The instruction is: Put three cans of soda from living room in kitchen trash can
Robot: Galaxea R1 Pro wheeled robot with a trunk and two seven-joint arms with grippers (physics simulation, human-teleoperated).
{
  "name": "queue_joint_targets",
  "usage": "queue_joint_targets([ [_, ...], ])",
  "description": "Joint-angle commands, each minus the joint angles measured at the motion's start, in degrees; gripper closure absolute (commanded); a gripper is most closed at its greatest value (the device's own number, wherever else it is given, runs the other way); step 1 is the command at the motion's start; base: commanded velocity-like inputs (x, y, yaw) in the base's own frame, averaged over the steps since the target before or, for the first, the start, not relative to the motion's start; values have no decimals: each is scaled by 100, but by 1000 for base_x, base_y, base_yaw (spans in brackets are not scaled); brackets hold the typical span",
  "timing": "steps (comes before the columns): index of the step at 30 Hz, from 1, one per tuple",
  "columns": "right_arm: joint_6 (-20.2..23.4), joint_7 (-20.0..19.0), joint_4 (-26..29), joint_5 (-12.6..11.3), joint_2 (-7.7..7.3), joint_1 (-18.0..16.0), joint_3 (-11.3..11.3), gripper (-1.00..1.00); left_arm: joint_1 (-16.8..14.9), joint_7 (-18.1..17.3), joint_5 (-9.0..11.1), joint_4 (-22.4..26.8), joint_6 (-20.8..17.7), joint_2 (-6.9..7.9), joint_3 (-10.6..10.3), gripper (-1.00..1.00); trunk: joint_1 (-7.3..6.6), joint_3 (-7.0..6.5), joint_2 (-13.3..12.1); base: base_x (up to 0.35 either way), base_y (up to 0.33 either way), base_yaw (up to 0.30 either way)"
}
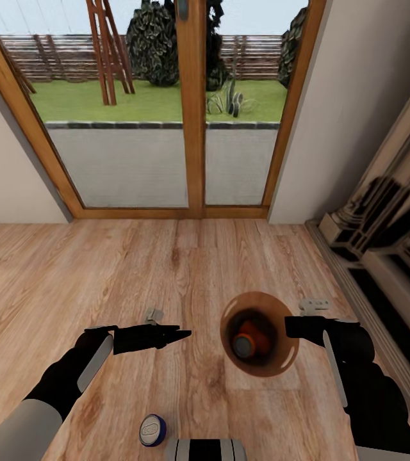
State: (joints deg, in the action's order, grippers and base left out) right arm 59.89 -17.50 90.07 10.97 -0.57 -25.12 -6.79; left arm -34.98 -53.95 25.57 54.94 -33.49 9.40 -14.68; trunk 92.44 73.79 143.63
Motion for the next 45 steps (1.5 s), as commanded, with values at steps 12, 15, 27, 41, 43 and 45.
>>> queue_joint_targets([
  [12, 11, -52, 2, -104, -6, -2, -6, 100, 0, 2, 0, 0, 0, 0, 0, -100, -1, 27, 0, 0, 0, 0],
  [15, 11, -52, 2, -104, -7, -2, -6, 100, 0, 1, -12, -18, 7, 6, -5, -100, -1, 54, 0, 0, 0, 0],
  [27, 11, -44, 2, -104, -12, -2, -6, 100, 0, 24, -818, -242, 18, 17, -11, -100, -1, 165, 0, 0, 0, 0],
  [41, 11, -51, 2, -104, -14, -2, -57, 100, 0, 20, -841, -255, 18, 38, -9, -100, -1, 295, 0, 0, 0, 0],
  [43, 11, -52, 2, -104, -14, -2, -73, 100, 0, 20, -843, -255, 18, 36, -9, -100, -1, 313, 0, 0, 0, 0],
  [45, 11, -52, 2, -104, -14, -2, -80, 100, 0, 22, -843, -255, 18, 36, -9, -100, -1, 332, 0, 0, 0, 0],
])
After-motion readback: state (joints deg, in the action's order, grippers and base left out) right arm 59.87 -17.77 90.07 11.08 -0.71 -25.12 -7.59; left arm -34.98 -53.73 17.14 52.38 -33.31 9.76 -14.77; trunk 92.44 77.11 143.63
